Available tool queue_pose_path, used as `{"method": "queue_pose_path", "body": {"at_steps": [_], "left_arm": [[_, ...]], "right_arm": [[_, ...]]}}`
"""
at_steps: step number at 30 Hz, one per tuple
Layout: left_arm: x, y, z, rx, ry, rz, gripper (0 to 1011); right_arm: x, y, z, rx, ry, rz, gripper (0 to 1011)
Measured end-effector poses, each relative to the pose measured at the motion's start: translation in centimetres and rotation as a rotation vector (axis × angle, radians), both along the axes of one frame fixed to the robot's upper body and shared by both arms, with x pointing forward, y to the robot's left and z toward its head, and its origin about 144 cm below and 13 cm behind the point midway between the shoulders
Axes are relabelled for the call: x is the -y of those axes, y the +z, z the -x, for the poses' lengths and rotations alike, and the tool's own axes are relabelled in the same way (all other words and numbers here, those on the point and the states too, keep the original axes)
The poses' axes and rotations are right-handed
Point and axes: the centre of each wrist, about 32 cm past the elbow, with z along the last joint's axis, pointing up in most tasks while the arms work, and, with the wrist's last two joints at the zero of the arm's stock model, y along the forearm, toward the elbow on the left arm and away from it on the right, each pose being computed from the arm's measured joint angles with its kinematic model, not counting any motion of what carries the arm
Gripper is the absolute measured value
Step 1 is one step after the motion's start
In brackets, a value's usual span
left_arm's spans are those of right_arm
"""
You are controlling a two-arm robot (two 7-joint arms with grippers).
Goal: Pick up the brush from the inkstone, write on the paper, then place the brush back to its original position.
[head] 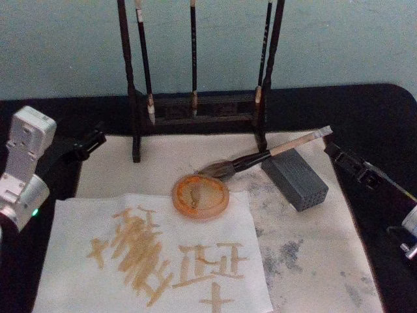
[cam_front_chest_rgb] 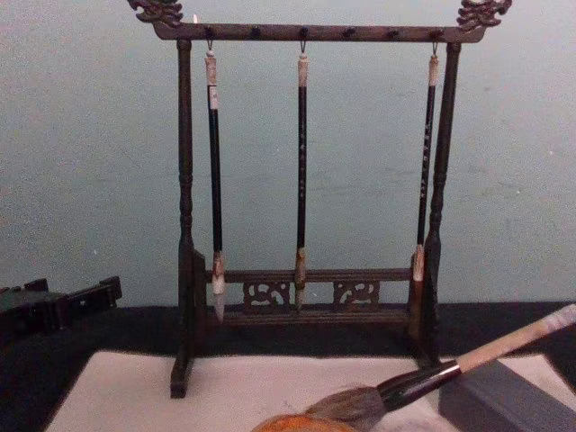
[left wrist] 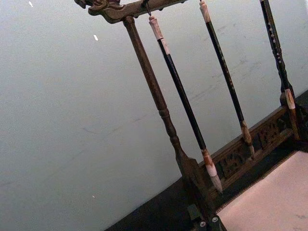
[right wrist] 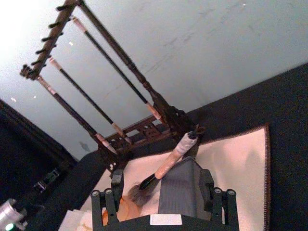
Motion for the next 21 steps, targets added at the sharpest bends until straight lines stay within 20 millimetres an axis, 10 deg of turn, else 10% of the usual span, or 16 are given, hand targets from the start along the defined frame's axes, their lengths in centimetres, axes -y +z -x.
{"method": "queue_pose_path", "body": {"at_steps": [21], "left_arm": [[0.0, 0.0, 0.0, 0.000, 0.000, 0.000, 1002]], "right_arm": [[0.5, -0.1, -2.6, -0.077, -0.028, -0.140, 1006]]}}
